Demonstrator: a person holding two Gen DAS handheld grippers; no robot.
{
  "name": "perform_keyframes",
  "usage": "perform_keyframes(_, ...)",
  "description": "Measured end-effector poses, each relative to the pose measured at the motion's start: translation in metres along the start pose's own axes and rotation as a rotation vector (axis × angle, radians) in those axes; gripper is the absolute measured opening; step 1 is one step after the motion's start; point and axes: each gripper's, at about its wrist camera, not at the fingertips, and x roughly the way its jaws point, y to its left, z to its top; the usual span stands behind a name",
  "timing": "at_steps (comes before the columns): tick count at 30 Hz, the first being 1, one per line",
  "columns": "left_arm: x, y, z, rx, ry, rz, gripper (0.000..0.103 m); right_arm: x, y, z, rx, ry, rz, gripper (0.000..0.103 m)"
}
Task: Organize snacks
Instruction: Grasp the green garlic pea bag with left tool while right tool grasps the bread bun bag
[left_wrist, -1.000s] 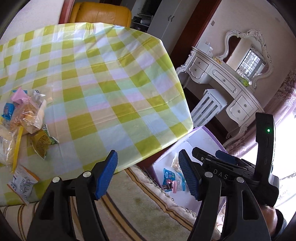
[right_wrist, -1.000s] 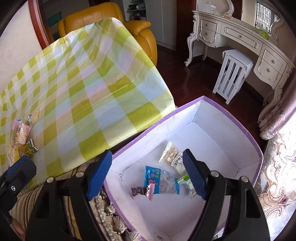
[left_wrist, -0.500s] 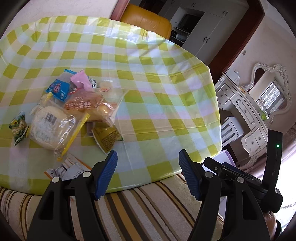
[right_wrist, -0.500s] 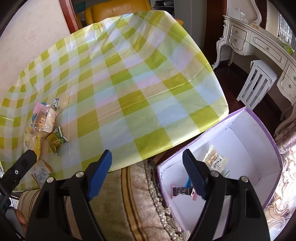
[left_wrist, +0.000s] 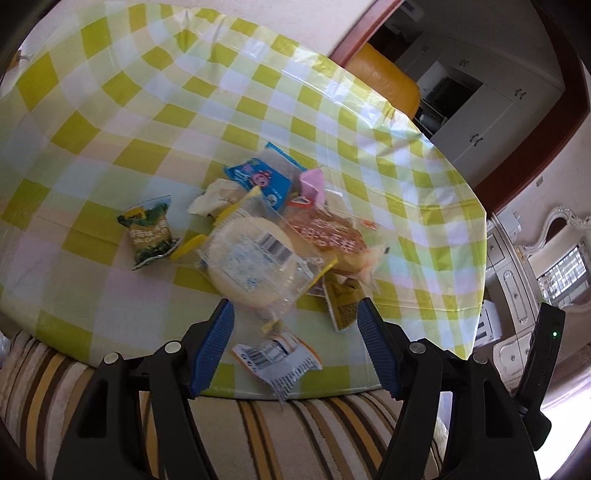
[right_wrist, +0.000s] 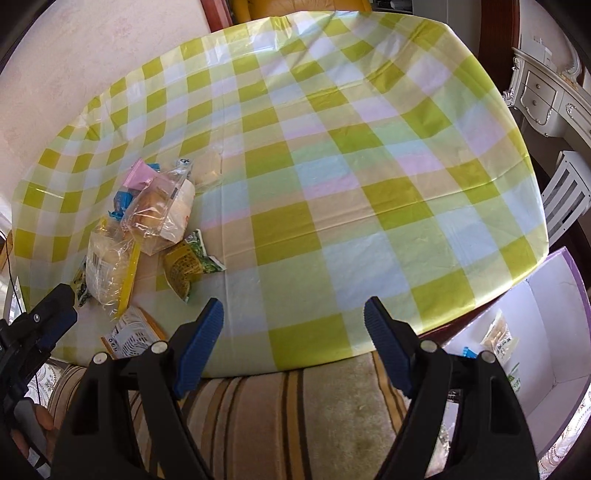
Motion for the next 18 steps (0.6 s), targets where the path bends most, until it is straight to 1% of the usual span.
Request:
perform_keyframes(5,-0.005,0.035,0.015,-0.079,-0.028,0.065,0.067,0.011,0.025,0.007,-0.049,0.007,0.034,0.078)
perform_keyframes(7,-0.005,0.048,0.021,-0.113,-0.034,0.087,0.067,0.013,0.035,0.011,-0.072,-0.002,0.047,0.078)
perform_keyframes(9,-0.003,0.060,0.026,-0.140,-0.036,0.107,0.067,0.014,0.046,0.016,-0.112,-0.021,0.042,0.079)
perform_keyframes(12,0.001,0.073,0.033,-0.170,-0.035,0.143,0.067,0.012,0.066,0.024,-0.204,-0.068,0.018,0.081)
perform_keyframes(15,0.007,0.083,0.041,-0.194,-0.033,0.177,0.067,0.005,0.086,0.034,-0.321,-0.136,-0.028,0.088)
perform_keyframes(18,0.017,0.087,0.048,-0.193,-0.017,0.207,0.067,0.000,0.106,0.043,-0.455,-0.195,-0.069,0.094)
